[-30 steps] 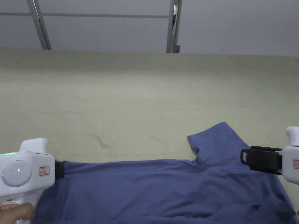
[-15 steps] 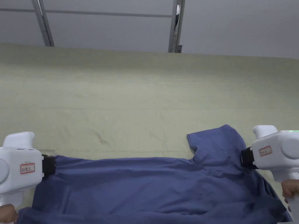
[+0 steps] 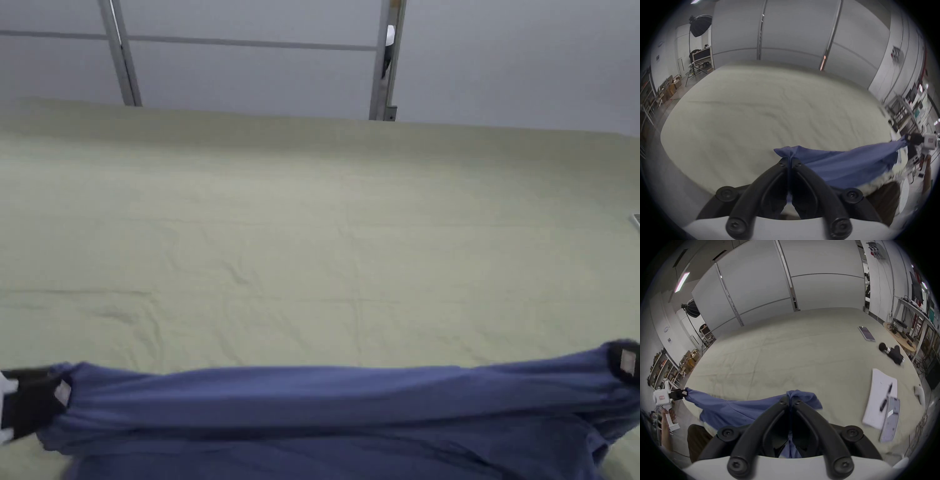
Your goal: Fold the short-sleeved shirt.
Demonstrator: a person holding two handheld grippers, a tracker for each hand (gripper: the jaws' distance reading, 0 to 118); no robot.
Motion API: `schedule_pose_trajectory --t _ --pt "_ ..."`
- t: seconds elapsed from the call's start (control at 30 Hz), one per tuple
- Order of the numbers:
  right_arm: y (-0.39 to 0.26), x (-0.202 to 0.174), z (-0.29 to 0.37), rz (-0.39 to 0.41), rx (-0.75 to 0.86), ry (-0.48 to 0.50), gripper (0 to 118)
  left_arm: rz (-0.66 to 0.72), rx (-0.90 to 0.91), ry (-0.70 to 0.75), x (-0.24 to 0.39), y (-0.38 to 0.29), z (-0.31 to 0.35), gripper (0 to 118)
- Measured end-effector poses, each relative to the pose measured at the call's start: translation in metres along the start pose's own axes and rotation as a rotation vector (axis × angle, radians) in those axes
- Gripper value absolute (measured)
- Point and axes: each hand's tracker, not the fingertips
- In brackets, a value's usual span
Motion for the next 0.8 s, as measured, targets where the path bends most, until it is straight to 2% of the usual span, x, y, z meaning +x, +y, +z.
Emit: schedule_pose_trajectory --t 0.2,0.33,0.37,0.4,0.47,0.5,0.53,0.57,0.63,0.73,0.77,0.8 --pt "-0.077 0.02 -0.061 -0.012 -0.273 -0.091 4 -0.024 -0.191 0.035 0.002 -0.058 -0.054 3" --pt "-0.094 0.026 -0.066 -0.024 -0.242 -0.087 4 0.014 -0.175 0.047 -0.009 -0.062 -0.067 5" --pt "-0.091 0.024 -0.058 -0.022 -0.203 -0.09 4 0.029 -0.16 0.056 -0.01 -0.059 -0.061 12" --pt "-0.087 0.021 -0.049 -0.009 -0.163 -0.1 10 0.029 -0.12 0.082 -0.005 -0.058 -0.046 24" --pt "-0.079 0.014 -0.028 0.042 -0.087 -0.187 51 0.0 -0.037 0.147 -0.008 -0.051 -0.025 85" --pt "-0.073 0.01 -0.015 0.062 -0.02 -0.212 69 0.016 0.01 0.156 -0.011 -0.045 -0.009 100" --pt "-0.066 0.005 -0.002 0.075 0.052 -0.211 83 0.059 0.092 0.108 -0.014 -0.039 0.008 101" --pt "-0.058 -0.005 0.014 0.078 0.153 -0.201 85 0.103 0.171 0.053 -0.016 -0.031 0.029 101" --pt "-0.041 -0.023 0.04 0.053 0.343 -0.182 86 0.174 0.349 -0.037 -0.015 -0.016 0.065 101" --pt "-0.018 -0.064 0.074 0.054 0.597 -0.133 87 0.193 0.602 -0.061 0.005 0.007 0.113 100" --pt "-0.012 -0.075 0.08 0.069 0.662 -0.119 87 0.174 0.666 -0.064 0.011 0.01 0.123 98" --pt "-0.009 -0.087 0.084 0.086 0.718 -0.097 84 0.139 0.718 -0.079 0.021 0.013 0.129 88"
